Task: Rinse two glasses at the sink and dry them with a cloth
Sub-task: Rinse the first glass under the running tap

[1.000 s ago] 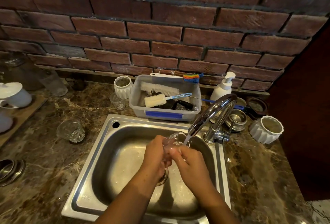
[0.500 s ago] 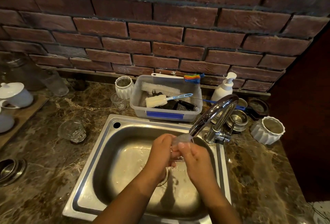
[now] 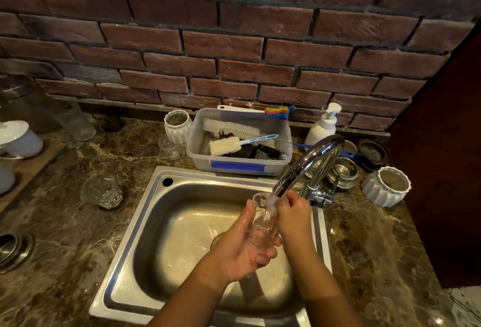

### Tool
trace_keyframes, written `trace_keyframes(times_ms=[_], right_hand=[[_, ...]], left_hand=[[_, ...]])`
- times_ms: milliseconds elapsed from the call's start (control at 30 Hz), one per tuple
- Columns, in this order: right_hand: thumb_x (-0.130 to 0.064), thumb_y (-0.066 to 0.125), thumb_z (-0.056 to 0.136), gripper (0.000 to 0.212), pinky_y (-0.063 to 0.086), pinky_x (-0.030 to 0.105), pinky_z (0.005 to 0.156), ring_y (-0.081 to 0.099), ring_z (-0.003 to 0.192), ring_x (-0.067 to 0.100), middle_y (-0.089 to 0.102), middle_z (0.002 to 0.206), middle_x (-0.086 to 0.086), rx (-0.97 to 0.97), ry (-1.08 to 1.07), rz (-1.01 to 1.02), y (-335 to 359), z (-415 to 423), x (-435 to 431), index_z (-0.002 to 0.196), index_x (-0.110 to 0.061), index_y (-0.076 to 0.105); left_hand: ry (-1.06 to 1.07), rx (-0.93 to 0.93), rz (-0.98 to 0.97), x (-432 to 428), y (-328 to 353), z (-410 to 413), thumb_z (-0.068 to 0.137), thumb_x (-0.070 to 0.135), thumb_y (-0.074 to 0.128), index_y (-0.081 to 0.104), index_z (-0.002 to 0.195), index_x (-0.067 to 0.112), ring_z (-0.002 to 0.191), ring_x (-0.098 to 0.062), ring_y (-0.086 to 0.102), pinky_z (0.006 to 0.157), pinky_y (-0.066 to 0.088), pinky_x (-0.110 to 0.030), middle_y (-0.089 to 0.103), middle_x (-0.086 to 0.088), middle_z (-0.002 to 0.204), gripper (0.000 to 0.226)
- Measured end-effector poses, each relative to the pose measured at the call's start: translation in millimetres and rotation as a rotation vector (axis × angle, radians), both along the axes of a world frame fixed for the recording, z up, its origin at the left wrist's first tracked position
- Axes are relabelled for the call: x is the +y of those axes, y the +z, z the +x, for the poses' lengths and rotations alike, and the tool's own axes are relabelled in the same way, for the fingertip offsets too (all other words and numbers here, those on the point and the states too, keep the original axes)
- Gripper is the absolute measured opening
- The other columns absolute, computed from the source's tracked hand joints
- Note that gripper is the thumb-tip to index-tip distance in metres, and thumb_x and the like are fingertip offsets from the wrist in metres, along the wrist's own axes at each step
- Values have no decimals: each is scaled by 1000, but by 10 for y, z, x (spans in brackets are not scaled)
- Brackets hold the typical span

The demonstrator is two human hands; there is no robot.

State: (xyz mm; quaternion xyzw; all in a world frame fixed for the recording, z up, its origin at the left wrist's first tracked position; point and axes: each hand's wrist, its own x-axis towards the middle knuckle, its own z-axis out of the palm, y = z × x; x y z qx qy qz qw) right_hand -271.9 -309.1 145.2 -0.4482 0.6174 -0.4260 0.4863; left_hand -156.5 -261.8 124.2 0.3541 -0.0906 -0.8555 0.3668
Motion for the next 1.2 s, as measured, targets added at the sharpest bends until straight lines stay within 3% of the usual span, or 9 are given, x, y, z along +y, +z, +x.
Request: trace_keyframes(times_ms=[200, 300, 467, 600, 700, 900, 1033, 1100, 1200], right_hand=[[-51, 47, 98, 42, 59, 49, 85, 75, 83, 30, 78, 82, 9, -194, -89, 515, -319, 123, 60, 94, -20, 74], [-53, 45, 99, 47, 56, 56, 91, 75, 89, 34, 78, 90, 14, -344, -92, 600, -277, 131, 195, 100, -15, 73], [-46, 47, 100, 45, 58, 35, 60, 74, 83, 36, 77, 95, 20, -414, -121, 683, -373, 109, 356, 104, -8, 70], [-47, 53, 96, 46, 51, 53, 94, 70, 103, 40, 73, 107, 25, -482, -59, 602, -425, 6, 368, 113, -8, 70], [-39, 61, 91, 48, 45, 54, 106, 65, 115, 38, 70, 117, 24, -612, 83, 471, -406, -128, 299, 122, -3, 66], [-24, 83, 75, 54, 55, 34, 79, 71, 93, 17, 72, 105, 6, -450, 283, 300, -236, -206, 190, 122, -15, 58], [-16, 85, 72, 54, 56, 25, 77, 70, 100, 9, 73, 108, -5, -169, 375, 160, -143, -163, 192, 118, -29, 58], [-7, 84, 74, 59, 56, 18, 69, 69, 95, -1, 72, 105, -9, -76, 396, 86, -132, -155, 222, 118, -32, 54], [-8, 88, 68, 76, 55, 15, 76, 65, 101, -5, 67, 112, -13, 3, 447, 21, -148, -195, 280, 127, -33, 47]], left_hand=[[185, -334, 39, -2, -5, -125, 90, 66, 53, 78, 108, 11, 83, -27, 66, 65, 48, -31, 72, -27, 109, 63], [194, -292, 147, 59, -21, -103, 94, 59, 55, 73, 115, 5, 70, -23, 71, 53, 53, -27, 77, -18, 103, 60], [202, -191, 246, 211, -129, -107, 93, 55, 61, 72, 120, 3, 70, -25, 70, 49, 53, -25, 76, -18, 104, 59], [91, -287, 103, 211, -107, -40, 90, 63, 60, 72, 120, 12, 82, -27, 70, 58, 53, -28, 75, -21, 112, 60], [49, -402, -84, 143, -15, 42, 86, 55, 68, 65, 126, 24, 89, -29, 69, 65, 53, -33, 74, -16, 113, 51], [63, -250, -202, 26, 8, 193, 88, 31, 74, 59, 137, 31, 122, -39, 63, 91, 54, -49, 65, -16, 135, 51], [229, -131, -62, -20, -12, 163, 99, 46, 51, 62, 137, 22, 125, -38, 62, 107, 43, -64, 64, -16, 137, 46], [249, -212, -60, -69, 42, 107, 102, 46, 43, 65, 132, 21, 117, -33, 68, 103, 48, -60, 70, -14, 127, 45], [226, -408, -113, -114, 108, 30, 102, 45, 49, 68, 124, 28, 104, -24, 73, 86, 58, -42, 74, -9, 121, 34]])
